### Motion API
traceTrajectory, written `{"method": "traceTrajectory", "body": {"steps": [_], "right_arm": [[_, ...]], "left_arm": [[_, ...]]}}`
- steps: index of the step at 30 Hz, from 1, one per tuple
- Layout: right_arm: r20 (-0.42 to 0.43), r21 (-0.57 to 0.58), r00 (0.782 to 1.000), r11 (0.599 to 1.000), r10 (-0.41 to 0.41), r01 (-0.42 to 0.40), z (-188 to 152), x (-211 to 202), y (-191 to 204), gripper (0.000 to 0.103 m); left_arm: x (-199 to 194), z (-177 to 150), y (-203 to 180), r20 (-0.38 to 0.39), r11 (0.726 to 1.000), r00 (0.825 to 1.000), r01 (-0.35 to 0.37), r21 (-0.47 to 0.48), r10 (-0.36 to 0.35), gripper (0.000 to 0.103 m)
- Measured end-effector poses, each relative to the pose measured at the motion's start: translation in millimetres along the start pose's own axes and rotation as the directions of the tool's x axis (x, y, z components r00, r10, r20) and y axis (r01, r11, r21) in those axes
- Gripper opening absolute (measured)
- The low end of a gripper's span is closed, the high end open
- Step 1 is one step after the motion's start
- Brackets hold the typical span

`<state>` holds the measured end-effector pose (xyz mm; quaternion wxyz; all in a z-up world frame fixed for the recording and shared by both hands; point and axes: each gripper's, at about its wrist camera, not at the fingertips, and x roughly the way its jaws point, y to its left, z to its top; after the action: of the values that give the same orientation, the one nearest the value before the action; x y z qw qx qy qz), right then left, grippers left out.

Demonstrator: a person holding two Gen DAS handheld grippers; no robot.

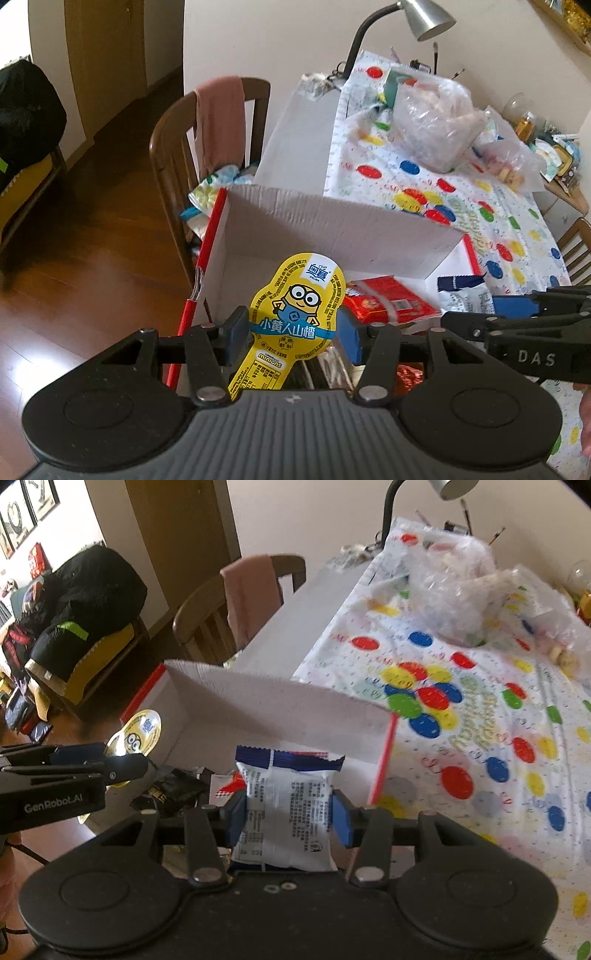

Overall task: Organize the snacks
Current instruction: 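Carry the Minion packet and white-and-blue packet with both tools over the box, then open both tools to drop both packets into the box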

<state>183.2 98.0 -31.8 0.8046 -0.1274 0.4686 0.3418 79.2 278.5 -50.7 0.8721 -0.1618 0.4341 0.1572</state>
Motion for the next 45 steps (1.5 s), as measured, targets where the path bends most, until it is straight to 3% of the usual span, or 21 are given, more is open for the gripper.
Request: {"method": "traceTrajectory", "body": {"steps": [8, 20, 24, 29, 35, 40, 42, 45], "right_arm": [[-0.075, -0.003, 0.997, 1.0, -0.01, 0.01, -0.1, 36.9, 7.8, 0.046], [-0.109, 0.008, 0.994, 1.0, -0.026, 0.027, -1.6, 52.4, 4.1, 0.048], [-0.109, 0.019, 0.994, 0.999, -0.023, 0.025, -2.2, 52.3, 1.7, 0.049], [-0.096, 0.037, 0.995, 0.999, -0.012, 0.016, -4.9, 48.3, -1.3, 0.061], [-0.072, 0.051, 0.997, 0.999, 0.011, -0.007, -8.6, 36.9, -3.4, 0.065], [-0.038, 0.058, 0.999, 0.998, 0.028, -0.026, -12.6, 21.0, -5.3, 0.075], [-0.02, 0.061, 0.999, 0.998, 0.035, -0.034, -14.6, 13.2, -7.0, 0.079], [0.014, 0.068, 0.999, 0.997, 0.047, -0.048, -17.8, -1.3, -8.8, 0.082]], "left_arm": [[32.5, 2.8, -7.0, -0.076, 0.998, 0.997, 0.001, 0.065, 0.004, 0.051], [57.8, -4.5, -12.9, -0.152, 0.995, 0.988, -0.002, 0.098, 0.017, 0.052], [56.1, -8.2, -13.4, -0.146, 0.995, 0.989, -0.011, 0.099, 0.025, 0.052], [49.3, -11.3, -15.1, -0.126, 0.995, 0.992, -0.011, 0.103, 0.024, 0.052], [33.2, -14.7, -16.0, -0.092, 0.995, 0.996, 0.008, 0.101, 0.001, 0.061], [17.5, -17.3, -17.9, -0.058, 0.995, 0.998, 0.022, 0.097, -0.017, 0.063], [9.3, -19.1, -19.2, -0.041, 0.995, 0.999, 0.028, 0.095, -0.024, 0.07], [-4.3, -21.3, -24.4, -0.016, 0.994, 0.999, 0.05, 0.102, -0.049, 0.072]]}}
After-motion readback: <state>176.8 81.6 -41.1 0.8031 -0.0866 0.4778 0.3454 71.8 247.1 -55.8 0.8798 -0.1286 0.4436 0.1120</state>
